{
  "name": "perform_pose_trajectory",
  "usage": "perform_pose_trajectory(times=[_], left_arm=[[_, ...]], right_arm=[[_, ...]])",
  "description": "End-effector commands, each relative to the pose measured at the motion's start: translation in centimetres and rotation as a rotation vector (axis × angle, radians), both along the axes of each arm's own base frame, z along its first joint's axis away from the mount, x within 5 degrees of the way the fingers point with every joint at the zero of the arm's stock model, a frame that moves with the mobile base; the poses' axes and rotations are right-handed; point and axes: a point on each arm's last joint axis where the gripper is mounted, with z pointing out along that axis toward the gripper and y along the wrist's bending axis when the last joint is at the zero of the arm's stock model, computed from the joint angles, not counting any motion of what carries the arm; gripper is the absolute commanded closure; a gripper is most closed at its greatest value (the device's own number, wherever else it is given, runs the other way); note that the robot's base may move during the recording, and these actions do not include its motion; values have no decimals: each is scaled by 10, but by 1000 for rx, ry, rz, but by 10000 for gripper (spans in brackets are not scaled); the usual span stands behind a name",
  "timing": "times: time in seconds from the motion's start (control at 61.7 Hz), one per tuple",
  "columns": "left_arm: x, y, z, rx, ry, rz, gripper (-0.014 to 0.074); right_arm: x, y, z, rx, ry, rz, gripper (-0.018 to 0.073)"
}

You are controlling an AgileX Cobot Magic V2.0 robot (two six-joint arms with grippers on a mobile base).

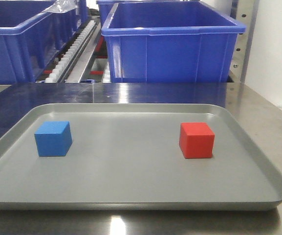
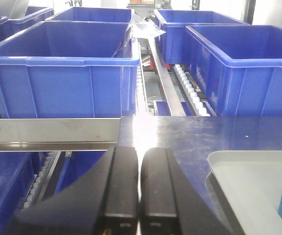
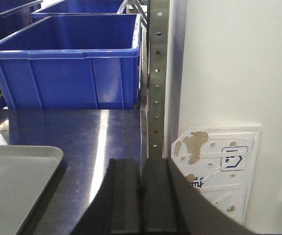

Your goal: Sort and place red and blue blocks on shelf

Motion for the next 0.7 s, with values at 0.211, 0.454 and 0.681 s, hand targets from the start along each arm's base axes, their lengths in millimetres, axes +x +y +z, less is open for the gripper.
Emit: perform_pose_trajectory(times=[0.211, 0.454, 0.681], left_arm=[[-1, 1, 0, -16, -72, 9, 475], [-1, 1, 0, -16, -72, 9, 475], [-1, 1, 0, -16, -72, 9, 475]], right_arm=[[-4, -1, 17, -8, -135, -9, 502], [-4, -1, 18, -11, -141, -9, 502], [-5, 0, 24, -11, -138, -6, 502]])
